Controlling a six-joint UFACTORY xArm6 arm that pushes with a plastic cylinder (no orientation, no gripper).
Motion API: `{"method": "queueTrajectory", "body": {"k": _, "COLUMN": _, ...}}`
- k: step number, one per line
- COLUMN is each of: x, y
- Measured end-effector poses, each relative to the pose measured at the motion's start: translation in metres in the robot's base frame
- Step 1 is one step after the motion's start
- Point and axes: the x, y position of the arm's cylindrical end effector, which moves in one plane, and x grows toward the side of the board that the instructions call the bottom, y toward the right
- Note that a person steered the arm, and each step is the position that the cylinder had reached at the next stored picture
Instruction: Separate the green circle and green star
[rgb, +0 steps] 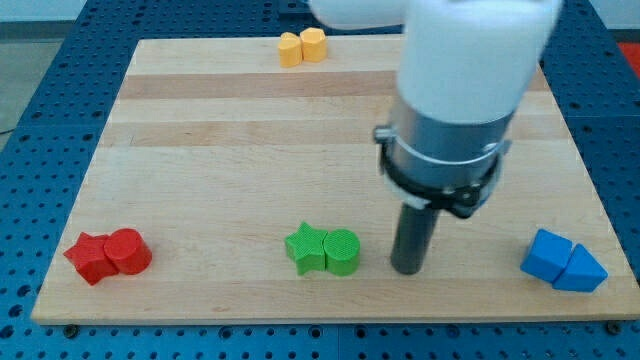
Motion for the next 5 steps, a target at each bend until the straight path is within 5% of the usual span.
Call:
{"method": "queueTrajectory", "body": {"k": 2, "x": 0.003, "y": -0.060}}
{"method": "queueTrajectory", "body": {"k": 5, "x": -0.051, "y": -0.077}}
